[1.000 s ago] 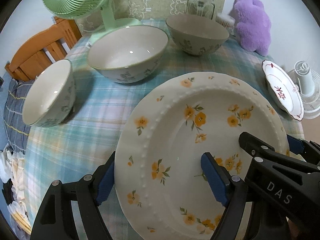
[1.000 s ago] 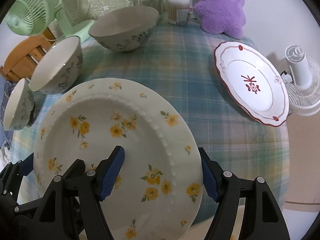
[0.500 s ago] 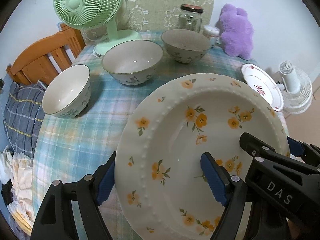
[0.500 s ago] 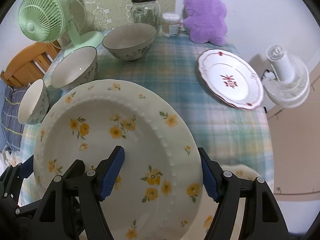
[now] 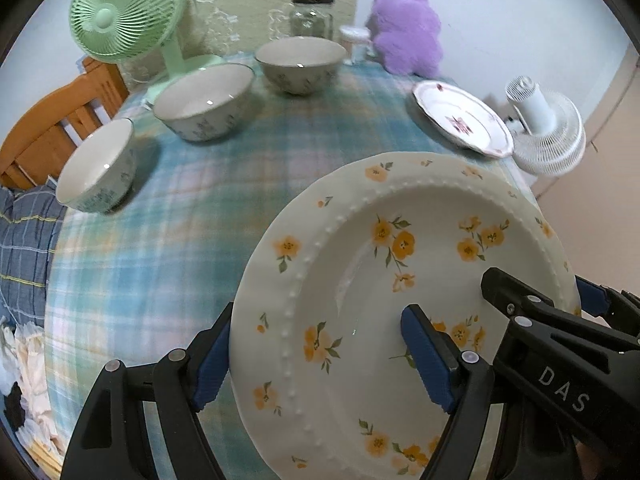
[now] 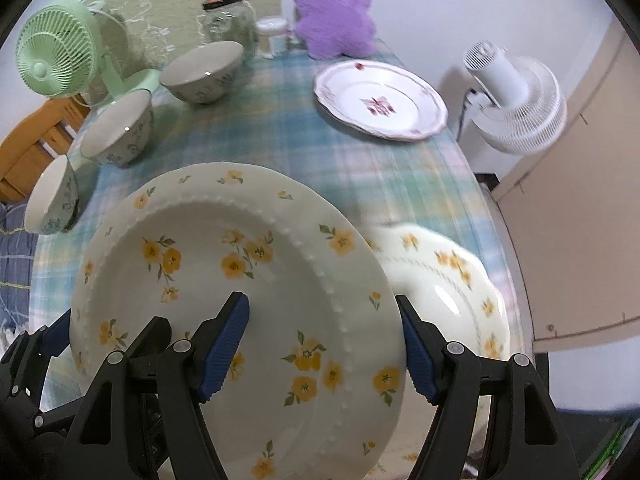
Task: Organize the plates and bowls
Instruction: 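Lift the beaded-rim plate and lower it onto the scalloped plate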
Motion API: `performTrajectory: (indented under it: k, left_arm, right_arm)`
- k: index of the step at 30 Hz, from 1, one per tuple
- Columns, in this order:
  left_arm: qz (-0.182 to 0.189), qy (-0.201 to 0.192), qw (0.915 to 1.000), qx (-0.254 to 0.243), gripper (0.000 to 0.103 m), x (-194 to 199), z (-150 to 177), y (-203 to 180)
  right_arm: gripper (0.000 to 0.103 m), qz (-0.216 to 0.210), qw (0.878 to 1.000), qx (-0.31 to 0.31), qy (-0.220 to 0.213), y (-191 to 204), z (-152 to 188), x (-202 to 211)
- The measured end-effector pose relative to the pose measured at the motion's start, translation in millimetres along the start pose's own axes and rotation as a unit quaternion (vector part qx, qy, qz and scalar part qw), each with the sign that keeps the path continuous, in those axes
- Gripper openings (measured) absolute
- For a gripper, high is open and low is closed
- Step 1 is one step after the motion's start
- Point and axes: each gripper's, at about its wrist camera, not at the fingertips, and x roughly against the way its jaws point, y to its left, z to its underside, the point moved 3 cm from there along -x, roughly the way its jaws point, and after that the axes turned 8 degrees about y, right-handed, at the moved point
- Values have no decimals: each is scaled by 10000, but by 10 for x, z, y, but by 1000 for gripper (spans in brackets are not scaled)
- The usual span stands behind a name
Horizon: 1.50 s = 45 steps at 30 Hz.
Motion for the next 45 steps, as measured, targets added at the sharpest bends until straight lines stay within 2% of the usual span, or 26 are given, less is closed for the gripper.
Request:
performTrajectory:
  k: [9,27,39,45]
  left_arm:
    - [-62,155,9998,-126,81,-74,128,-423]
    - [70,452,9988,181,81,-384,122,-1313]
    - [5,489,9980,412,81,-538,136,-1443]
    - [-190,344,9983,434,82,-558,160,-1457]
  right_arm:
    - [75,-14,9997,-130,195,-397,213,-77]
    - [75,62,9985,155,514,-1350,58,-318]
    - [75,73,9971,384,659,-1547,-5,-513]
    - [75,-5,9966,450,689,-1535,5,-569]
